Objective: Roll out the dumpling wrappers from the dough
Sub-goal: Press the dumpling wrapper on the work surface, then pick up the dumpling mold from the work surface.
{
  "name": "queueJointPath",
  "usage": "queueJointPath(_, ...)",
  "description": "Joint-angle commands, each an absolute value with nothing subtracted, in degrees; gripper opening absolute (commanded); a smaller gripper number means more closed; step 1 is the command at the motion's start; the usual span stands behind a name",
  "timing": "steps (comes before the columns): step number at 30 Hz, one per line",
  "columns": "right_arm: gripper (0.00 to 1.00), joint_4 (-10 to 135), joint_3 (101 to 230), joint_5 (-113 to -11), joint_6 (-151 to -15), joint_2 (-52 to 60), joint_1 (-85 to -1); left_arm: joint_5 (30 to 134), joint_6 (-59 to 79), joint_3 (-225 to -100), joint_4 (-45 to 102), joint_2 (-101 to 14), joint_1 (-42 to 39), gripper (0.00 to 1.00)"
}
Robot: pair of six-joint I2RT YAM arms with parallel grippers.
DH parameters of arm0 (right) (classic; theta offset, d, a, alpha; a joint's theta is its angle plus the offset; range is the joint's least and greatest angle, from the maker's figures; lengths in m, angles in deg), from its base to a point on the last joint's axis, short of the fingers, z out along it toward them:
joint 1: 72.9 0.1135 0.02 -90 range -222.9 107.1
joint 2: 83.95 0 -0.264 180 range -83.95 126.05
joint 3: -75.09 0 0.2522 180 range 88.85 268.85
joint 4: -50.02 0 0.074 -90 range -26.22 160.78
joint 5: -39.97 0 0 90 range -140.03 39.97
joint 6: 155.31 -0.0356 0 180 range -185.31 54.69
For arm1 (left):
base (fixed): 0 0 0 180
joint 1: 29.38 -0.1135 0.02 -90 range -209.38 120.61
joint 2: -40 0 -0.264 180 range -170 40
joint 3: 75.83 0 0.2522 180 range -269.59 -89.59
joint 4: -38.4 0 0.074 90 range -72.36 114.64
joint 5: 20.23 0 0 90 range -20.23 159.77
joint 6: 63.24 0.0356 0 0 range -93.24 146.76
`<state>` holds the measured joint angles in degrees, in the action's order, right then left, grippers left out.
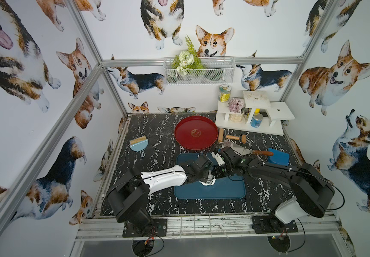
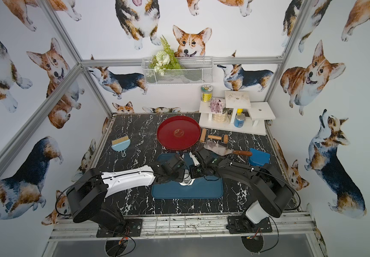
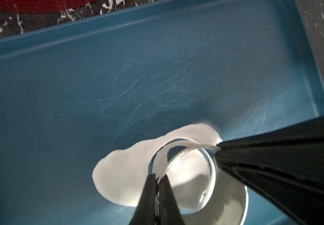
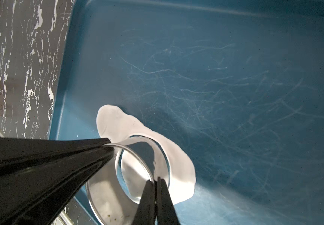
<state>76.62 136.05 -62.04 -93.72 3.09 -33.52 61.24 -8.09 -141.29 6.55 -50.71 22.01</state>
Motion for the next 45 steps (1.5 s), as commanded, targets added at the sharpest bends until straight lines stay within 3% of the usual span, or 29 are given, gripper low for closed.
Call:
queueJointPath(1, 0.00, 83.6, 136.1, -49.7, -95.8, 2.9, -34.4, 58.1, -7.1, -140.6, -7.6, -50.1, 21.8, 0.00)
queueJointPath(45, 0.00, 84.4, 133.6, -49.3, -97.0, -0.8, -34.2, 60.5, -8.1, -136.7, -6.1, -45.3, 21.9, 0.00)
